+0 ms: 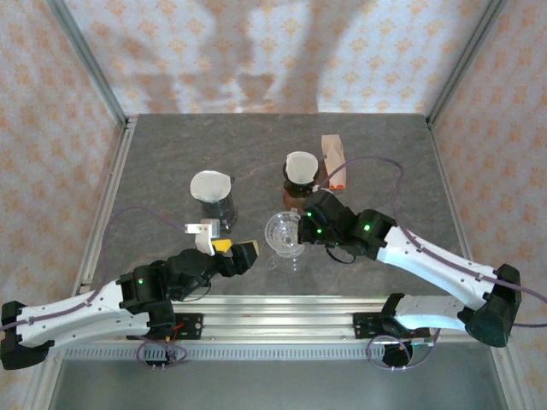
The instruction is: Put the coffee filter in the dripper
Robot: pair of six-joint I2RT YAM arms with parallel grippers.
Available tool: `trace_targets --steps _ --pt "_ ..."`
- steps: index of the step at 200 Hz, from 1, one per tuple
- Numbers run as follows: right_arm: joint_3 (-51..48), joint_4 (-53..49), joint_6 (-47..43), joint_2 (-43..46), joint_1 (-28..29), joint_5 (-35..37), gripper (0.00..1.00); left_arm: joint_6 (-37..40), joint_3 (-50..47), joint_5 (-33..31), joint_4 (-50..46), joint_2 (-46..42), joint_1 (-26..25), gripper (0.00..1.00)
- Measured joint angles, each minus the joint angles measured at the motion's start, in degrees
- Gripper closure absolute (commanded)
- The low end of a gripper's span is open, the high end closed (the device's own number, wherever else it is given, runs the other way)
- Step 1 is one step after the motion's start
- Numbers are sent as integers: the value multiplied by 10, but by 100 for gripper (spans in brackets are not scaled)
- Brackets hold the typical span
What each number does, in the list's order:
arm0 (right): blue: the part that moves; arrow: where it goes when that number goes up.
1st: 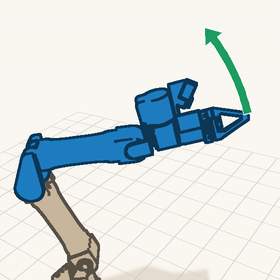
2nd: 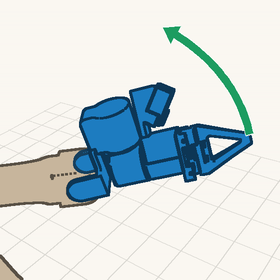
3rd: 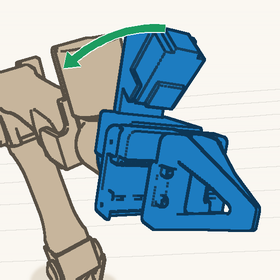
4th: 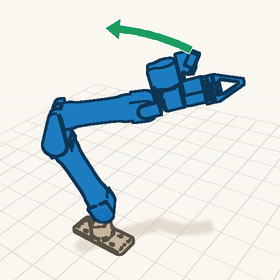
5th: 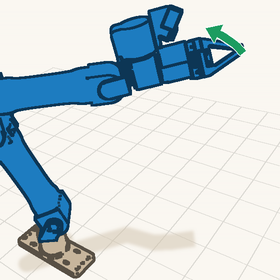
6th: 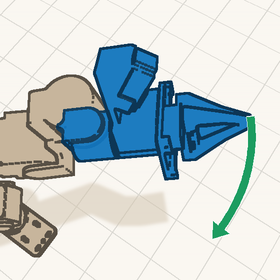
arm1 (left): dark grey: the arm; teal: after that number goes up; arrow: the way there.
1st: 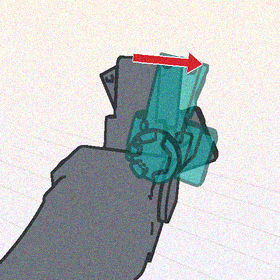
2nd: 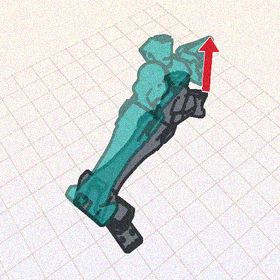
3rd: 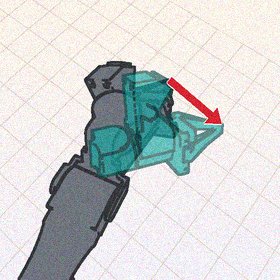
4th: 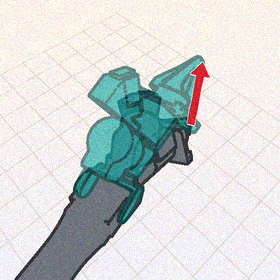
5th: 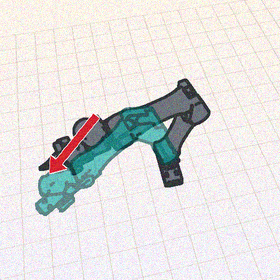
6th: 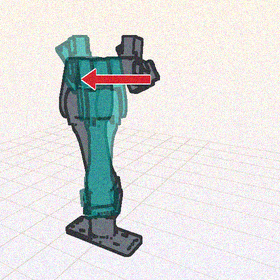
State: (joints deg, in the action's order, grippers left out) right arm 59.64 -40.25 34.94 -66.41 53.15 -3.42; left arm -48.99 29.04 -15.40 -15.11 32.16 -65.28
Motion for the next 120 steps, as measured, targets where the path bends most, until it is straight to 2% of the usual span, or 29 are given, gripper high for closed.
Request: trace_targets --steps 55,120 --pt "-13 -1 7 0 -20 -23 100 -4 -10 0 0 -31 0 0" --pt "-24 -4 16 0 -24 -35 99 -4 -14 0 0 -24 0 0"
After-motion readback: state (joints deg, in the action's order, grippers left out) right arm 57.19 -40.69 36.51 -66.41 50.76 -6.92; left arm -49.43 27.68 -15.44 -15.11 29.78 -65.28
